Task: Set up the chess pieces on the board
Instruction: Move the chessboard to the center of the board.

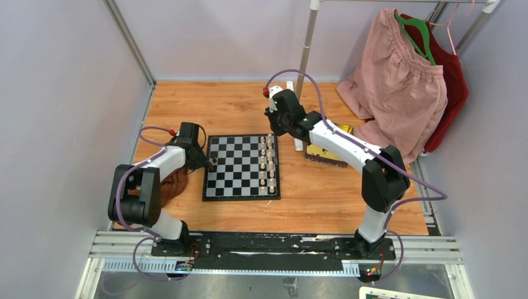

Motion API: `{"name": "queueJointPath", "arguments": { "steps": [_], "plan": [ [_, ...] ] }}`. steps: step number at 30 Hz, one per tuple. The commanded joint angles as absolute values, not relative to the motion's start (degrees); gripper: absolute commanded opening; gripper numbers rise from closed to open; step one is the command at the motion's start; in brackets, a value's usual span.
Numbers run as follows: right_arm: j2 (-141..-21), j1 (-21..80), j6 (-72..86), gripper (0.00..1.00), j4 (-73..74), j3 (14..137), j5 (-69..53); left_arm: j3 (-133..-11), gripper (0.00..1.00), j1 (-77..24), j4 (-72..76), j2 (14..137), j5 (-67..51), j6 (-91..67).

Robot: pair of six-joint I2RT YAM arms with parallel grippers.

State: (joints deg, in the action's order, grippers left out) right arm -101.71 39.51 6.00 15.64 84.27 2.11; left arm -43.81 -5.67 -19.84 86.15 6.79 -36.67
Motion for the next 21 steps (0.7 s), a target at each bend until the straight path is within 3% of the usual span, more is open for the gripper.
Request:
{"name": "queueJointPath", "arguments": {
  "steps": [1,21],
  "plan": [
    [-98.35,38.24,6.78,0.15,15.64,82.85,4.8,-42.39,0.0,-5.45,-17.13,85.97,3.25,-38.47],
    [-90.57,30.6,12.48,0.16,20.12,74.18,15.76,-36.59,0.0,-6.06,-13.08,82.77,-2.47,-42.95]
  ]
}}
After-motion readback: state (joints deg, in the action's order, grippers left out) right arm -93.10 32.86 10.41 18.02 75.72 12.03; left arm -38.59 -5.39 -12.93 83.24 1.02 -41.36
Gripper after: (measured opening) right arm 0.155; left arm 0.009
